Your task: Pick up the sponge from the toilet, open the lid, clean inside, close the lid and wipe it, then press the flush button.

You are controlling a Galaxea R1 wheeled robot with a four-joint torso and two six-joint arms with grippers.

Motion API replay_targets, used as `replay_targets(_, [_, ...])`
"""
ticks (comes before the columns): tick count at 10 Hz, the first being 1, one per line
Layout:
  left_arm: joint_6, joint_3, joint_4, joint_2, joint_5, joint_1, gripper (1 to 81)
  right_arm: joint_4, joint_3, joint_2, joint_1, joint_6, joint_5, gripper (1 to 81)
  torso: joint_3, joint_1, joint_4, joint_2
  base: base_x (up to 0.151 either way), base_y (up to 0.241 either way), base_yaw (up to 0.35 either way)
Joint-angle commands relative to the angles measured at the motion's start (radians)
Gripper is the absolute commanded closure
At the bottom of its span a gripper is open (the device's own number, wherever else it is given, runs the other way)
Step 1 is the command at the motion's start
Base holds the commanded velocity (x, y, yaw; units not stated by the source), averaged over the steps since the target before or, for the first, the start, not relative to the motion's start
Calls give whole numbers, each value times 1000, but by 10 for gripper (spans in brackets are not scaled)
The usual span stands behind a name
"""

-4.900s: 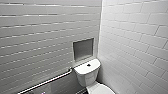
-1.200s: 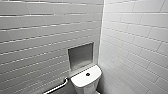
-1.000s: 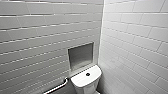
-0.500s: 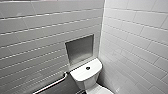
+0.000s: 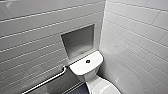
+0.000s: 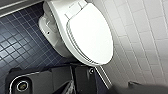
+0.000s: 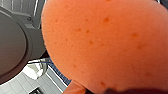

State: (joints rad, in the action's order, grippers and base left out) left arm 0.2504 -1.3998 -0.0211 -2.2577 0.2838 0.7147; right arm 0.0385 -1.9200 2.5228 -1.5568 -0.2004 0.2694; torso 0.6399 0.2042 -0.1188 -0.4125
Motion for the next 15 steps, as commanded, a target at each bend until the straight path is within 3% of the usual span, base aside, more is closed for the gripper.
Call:
replay_targets(1, [114,114,16,23,165,-224,10,12,30,-19,-4,-1,-64,811,24,0,0,0,0,0,0])
replay_targets(7, [282,93,15,-60,248,-490,10,12,29,-17,-3,-2,-64,811,21,1,0,1,0,0,0])
replay_targets(15, [454,-193,15,-297,252,-705,10,8,50,-17,-10,-2,-10,811,22,1,0,2,0,0,0])
